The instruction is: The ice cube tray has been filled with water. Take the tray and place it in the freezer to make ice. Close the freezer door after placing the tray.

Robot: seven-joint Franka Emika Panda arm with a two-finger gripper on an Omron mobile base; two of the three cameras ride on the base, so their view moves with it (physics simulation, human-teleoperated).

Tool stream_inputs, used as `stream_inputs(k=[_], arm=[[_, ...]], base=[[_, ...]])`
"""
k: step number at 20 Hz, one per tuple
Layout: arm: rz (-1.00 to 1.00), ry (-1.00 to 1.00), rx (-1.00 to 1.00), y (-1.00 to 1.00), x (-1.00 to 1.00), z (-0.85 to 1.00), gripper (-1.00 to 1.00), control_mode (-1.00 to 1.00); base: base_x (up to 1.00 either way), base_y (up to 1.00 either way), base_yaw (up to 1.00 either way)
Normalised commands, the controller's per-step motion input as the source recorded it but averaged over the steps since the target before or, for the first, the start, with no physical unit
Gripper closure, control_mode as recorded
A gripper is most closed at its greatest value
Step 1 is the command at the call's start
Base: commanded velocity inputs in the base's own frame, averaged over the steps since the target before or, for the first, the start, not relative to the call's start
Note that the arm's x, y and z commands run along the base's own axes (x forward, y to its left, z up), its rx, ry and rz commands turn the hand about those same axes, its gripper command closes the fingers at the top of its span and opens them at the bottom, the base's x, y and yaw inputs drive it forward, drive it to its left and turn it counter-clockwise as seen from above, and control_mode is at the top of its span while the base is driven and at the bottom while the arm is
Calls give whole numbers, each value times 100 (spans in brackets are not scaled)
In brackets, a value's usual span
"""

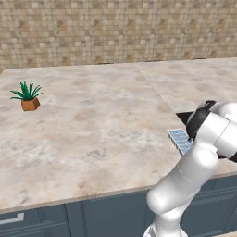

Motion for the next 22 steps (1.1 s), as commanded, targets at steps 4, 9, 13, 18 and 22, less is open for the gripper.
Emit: stream_inputs(k=[4,9,13,18,22], arm=[[0,0,1,-5,12,-13,-100,-100],[2,0,3,-11,4,-14,-100,-100],[6,0,4,-3,0,-24,-100,-100],[8,0,1,0,5,-27,-100,-100],[10,0,0,0,5,-25,-100,-100]], base=[[0,0,0],[0,0,0],[0,0,0],[0,0,0],[0,0,0]])
